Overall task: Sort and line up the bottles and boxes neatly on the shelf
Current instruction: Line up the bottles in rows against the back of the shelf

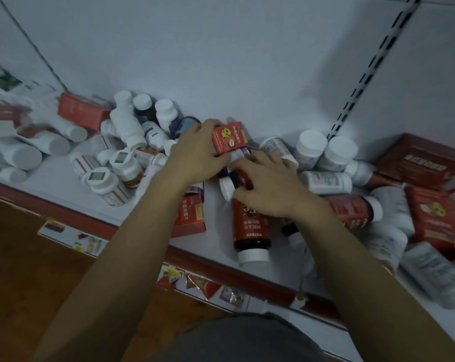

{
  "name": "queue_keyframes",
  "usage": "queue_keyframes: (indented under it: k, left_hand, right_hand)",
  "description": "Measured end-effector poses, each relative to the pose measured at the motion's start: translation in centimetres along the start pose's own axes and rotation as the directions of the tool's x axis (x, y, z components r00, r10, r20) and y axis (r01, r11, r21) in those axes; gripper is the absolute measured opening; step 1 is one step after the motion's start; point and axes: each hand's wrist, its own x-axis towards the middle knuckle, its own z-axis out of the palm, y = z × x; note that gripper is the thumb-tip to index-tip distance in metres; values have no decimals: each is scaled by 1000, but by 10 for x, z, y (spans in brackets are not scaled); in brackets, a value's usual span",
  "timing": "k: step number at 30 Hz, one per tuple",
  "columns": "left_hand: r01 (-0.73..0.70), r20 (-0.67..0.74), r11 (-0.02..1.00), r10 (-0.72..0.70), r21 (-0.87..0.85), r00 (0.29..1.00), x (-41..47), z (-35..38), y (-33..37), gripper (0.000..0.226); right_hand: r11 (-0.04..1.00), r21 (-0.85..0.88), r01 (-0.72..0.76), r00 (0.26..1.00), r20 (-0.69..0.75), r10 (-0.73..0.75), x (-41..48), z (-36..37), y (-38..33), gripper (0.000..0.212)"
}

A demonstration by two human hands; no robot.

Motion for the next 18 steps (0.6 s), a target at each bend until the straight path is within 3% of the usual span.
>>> queue_keyframes:
  k: [4, 7, 11, 15, 18]
  left_hand:
    - [18, -53, 999, -16, 28, 998, 6, 10, 2, 61]
    - [21, -64, 1000, -19, 23, 998, 4, 0, 6, 59]
    - [97, -164, 960, -143, -262, 976, -21, -19, 8, 56]
    - [98, -221, 724, -332, -683, 917, -57, -34, 14, 39]
    - [58, -190, 539, -393, -840, 900, -80, -48, 11, 40]
  right_hand:
    - [999, -24, -49, 995, 88, 51, -3, 2, -1, 47]
    - [999, -28, -29, 993, 117, 32, -3, -3, 0, 53]
    - [998, -48, -30, 995, 94, 35, -2, -2, 0, 57]
    - [998, -69, 12, 993, 117, -4, 6, 1, 5, 86]
    - [998, 8, 57, 997, 44, -57, 6, -8, 7, 79]
